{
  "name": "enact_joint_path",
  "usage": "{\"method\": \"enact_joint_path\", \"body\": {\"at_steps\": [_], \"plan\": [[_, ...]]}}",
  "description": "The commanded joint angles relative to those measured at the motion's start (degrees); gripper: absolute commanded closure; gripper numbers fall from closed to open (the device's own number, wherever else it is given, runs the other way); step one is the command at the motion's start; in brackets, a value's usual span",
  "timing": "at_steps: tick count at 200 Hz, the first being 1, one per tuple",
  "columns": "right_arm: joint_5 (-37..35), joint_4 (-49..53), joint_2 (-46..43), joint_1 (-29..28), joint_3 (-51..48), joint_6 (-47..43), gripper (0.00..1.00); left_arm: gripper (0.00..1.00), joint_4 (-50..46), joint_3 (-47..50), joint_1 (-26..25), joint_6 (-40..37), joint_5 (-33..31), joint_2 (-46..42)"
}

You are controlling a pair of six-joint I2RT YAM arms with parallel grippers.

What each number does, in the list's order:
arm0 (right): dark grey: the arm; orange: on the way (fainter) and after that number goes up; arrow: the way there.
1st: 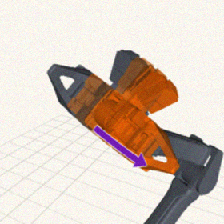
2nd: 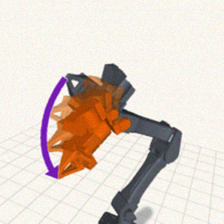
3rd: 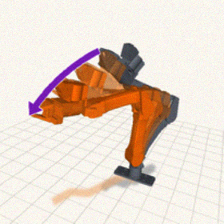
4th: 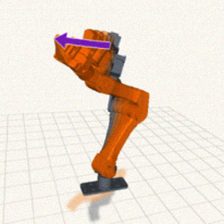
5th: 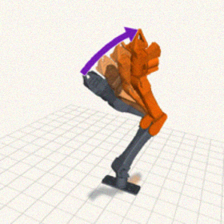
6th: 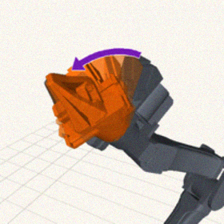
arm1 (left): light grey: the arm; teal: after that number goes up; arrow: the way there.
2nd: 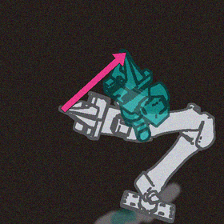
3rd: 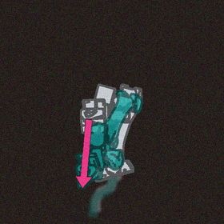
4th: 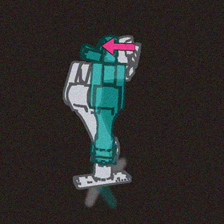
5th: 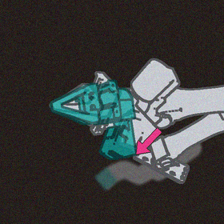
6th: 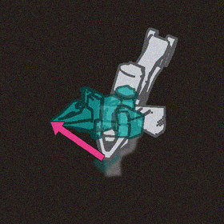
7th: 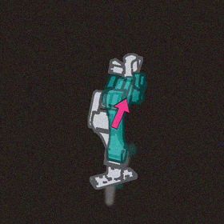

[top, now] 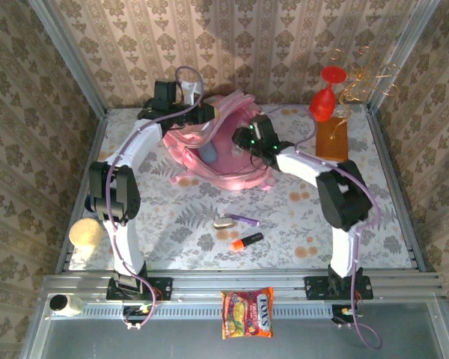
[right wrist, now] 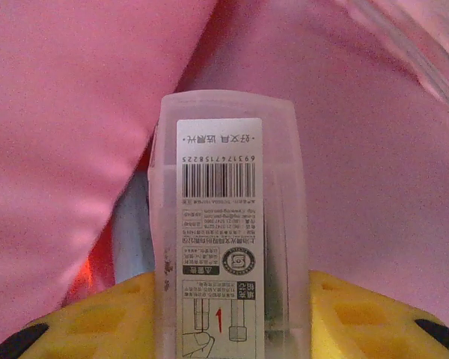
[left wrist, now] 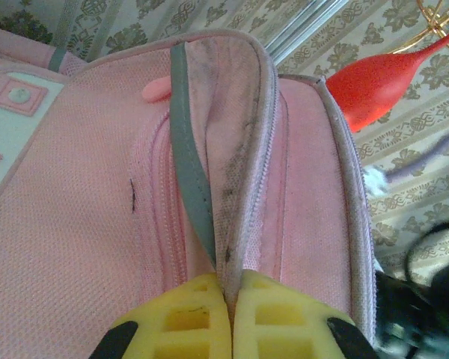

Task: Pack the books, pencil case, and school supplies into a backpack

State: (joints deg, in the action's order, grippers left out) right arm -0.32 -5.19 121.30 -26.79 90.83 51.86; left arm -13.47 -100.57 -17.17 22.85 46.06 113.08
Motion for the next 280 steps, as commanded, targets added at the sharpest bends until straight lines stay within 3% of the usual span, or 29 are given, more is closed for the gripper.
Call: {"method": "enact_joint_path", "body": {"at_steps": [1,28,51,107,152,167,186,201,220,247,280], "plan": [[-0.4,1.5,5.6,-0.6,9.0,3.8,0.56,1.00,6.4,-2.8,0.3,1.4,2.5,-2.9],[-1.8,3.8,8.4,-0.6,12.6,4.8,0.37,1.00,6.4,-2.9,0.2,1.4,2.5,-3.0],[-2.1,3.7,5.5,-0.6,9.5,1.8,0.28,1.00,6.6,-2.5,0.3,1.4,2.4,-3.0],[3.7,3.3,-14.2,-1.1,-12.7,-11.2,0.28,1.00,7.5,1.8,-0.4,0.6,-0.6,-3.9],[-1.6,11.0,-34.1,-1.2,-34.0,-16.6,0.28,1.00,10.2,13.7,-4.5,-3.7,-8.5,-7.2],[-3.6,11.1,-37.7,-0.6,-39.2,-15.9,0.28,0.86,11.6,15.8,-6.4,-3.8,-8.8,-6.6],[-4.7,10.3,-39.8,-0.1,-42.4,-15.4,0.28,0.60,11.1,16.8,-7.5,-4.1,-11.6,-7.1],[-3.1,9.7,-39.9,-0.3,-41.5,-16.5,0.28,0.49,11.6,19.9,-7.0,-4.3,-15.5,-10.5],[-1.2,8.4,-37.8,-2.4,-38.6,-18.1,0.28,0.41,15.0,27.5,-4.6,-2.1,-21.6,-16.5],[0.3,7.8,-30.8,-5.5,-31.9,-19.9,0.29,0.35,21.3,38.1,2.6,6.8,-27.5,-21.7],[2.1,6.6,-23.0,-6.1,-26.2,-20.2,0.31,0.34,15.7,33.8,9.3,9.4,-23.7,-14.9]]}}
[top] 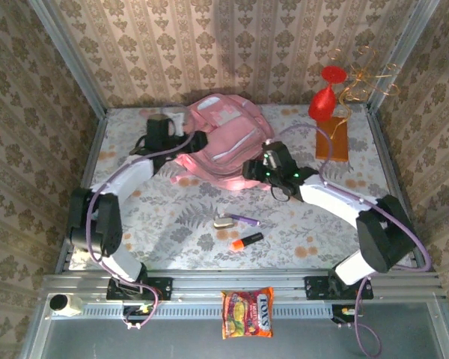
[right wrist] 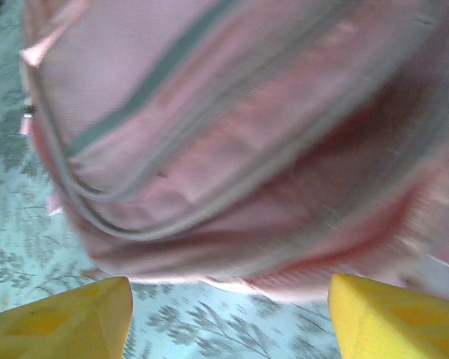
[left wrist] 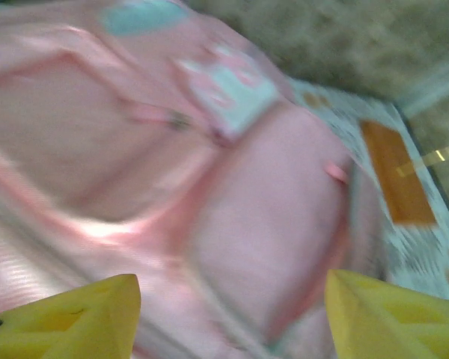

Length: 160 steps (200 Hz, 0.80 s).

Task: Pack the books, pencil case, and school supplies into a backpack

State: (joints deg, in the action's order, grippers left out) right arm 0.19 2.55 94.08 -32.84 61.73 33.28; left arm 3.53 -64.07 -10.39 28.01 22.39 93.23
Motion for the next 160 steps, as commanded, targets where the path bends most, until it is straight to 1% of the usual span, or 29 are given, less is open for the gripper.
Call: {"method": "enact_joint_path", "body": {"at_steps": [1,11,35,57,74,85,115,160], "plan": [[1.6,-1.1,4.3,-0.1,3.0,-1.7,0.31,0.34,-1.3,-2.9,2.5,4.3,0.1,5.2],[1.7,-1.2,5.7,-0.1,3.8,-1.9,0.31,0.34,-1.1,-4.4,3.0,4.5,1.2,7.6],[1.4,-1.7,7.3,-0.1,3.7,-1.9,0.31,0.36,-0.5,-7.3,2.9,4.2,0.6,12.0],[0.5,-2.2,7.7,0.1,2.2,-1.9,0.31,0.40,-0.6,-9.9,2.5,4.0,2.8,15.3],[-0.4,-2.3,8.0,0.4,0.9,-2.0,0.31,0.42,-1.7,-10.8,1.8,3.2,2.6,16.9],[-0.9,-2.0,8.2,0.6,0.4,-2.1,0.31,0.45,-1.9,-10.9,1.3,3.0,1.9,18.0],[-2.6,-0.7,8.2,1.5,-0.4,-3.0,0.31,0.55,-1.2,-10.2,0.8,3.3,2.2,20.6],[-7.6,3.3,8.2,2.5,0.6,-6.3,0.31,0.57,-0.4,-7.3,0.7,2.9,2.9,20.7]]}}
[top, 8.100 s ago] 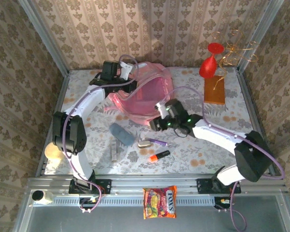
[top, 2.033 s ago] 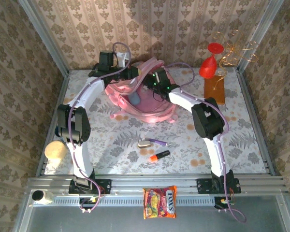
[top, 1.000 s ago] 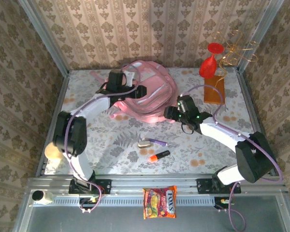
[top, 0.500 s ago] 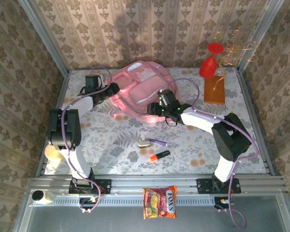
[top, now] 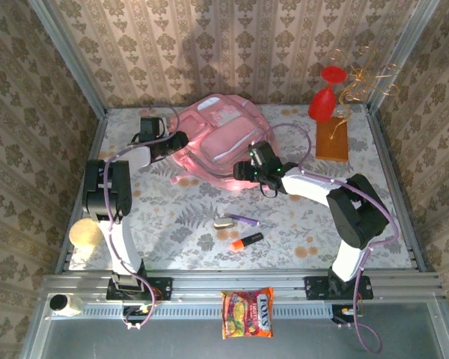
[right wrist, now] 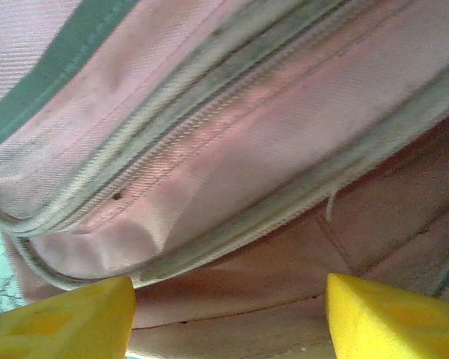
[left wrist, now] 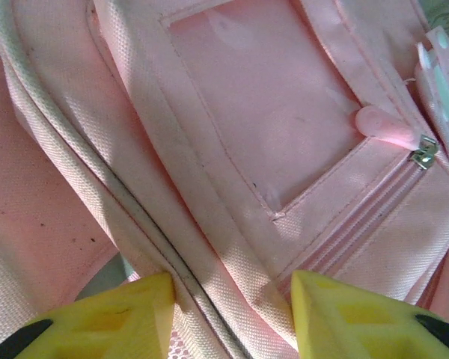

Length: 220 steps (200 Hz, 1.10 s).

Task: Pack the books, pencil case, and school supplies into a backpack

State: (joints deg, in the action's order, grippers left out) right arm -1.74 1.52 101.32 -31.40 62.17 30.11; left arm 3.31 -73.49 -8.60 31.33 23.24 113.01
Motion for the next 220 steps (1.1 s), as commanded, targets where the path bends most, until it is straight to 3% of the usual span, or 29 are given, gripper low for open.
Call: {"method": "enact_joint_path", "body": {"at_steps": [1,57,180,220], "plan": [[-5.8,4.5,1.0,1.1,0.2,-3.2,0.31,0.57,-0.2,2.2,-1.1,-0.4,2.1,0.9],[-6.6,5.8,1.7,2.0,1.1,-4.5,0.30,0.52,3.0,8.8,-0.7,0.5,0.0,-4.4],[-8.5,8.3,2.7,4.5,3.8,-7.2,0.29,0.49,5.2,12.3,-2.7,1.4,0.9,-0.5],[-10.2,9.9,2.8,6.1,5.5,-10.0,0.29,0.63,6.6,12.5,-3.2,2.7,0.1,0.8]]}}
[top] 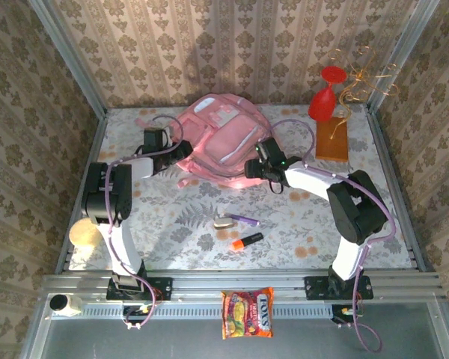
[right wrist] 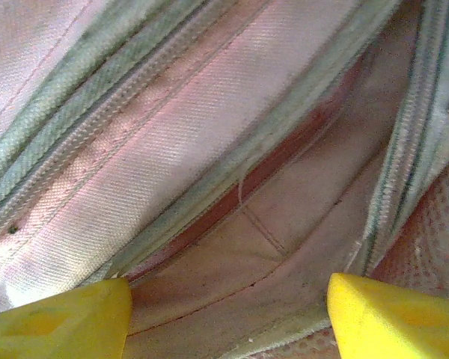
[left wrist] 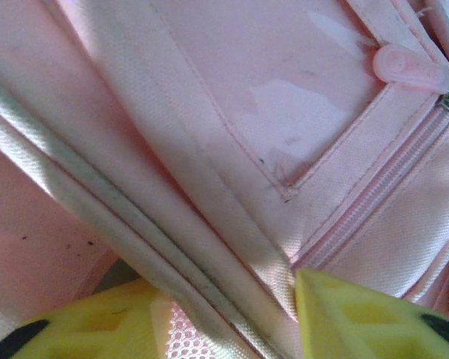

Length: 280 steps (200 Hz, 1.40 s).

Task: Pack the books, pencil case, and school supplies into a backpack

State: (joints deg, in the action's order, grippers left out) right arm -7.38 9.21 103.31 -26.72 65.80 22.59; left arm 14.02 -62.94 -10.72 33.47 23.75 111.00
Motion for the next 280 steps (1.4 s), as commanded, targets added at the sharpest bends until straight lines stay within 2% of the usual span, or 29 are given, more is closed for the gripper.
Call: {"method": "enact_joint_path", "body": {"at_steps": [1,34,58,79,109,141,191,209,237,280], "plan": [[-4.6,2.3,0.8,1.5,1.8,-2.6,0.29,0.64,-4.0,1.9,-1.1,0.6,-0.3,2.8],[-7.8,4.6,-0.4,2.6,3.3,-6.4,0.28,0.88,-3.0,2.4,-1.6,1.5,0.5,1.1],[-7.5,7.4,-3.3,2.8,5.0,-7.5,0.27,0.96,-1.1,4.7,-2.5,4.0,0.4,-1.9],[-4.2,9.4,-7.2,2.5,5.6,-5.4,0.28,0.99,1.5,7.8,-2.9,7.1,-0.5,-4.9],[6.8,6.3,-11.0,-1.3,3.6,4.1,0.31,1.00,2.4,10.9,-3.3,9.6,-2.6,-8.9],[14.0,3.2,-7.1,-9.1,4.7,8.9,0.34,1.00,4.4,15.0,-3.5,12.4,-5.3,-12.1],[20.8,-1.4,-3.4,-11.1,-1.9,14.0,0.46,1.00,4.5,17.0,-3.9,12.3,-6.0,-12.6],[19.6,-1.2,-3.2,-10.4,-4.3,13.9,0.47,1.00,4.3,17.5,-4.1,12.1,-6.4,-13.2],[18.3,-1.8,-2.4,-6.0,-5.8,12.4,0.50,1.00,3.9,19.0,-4.7,11.8,-6.5,-14.7],[15.1,-0.2,2.3,0.9,-0.2,6.1,0.52,1.00,5.4,22.8,-7.6,14.7,-7.6,-17.6]]}}
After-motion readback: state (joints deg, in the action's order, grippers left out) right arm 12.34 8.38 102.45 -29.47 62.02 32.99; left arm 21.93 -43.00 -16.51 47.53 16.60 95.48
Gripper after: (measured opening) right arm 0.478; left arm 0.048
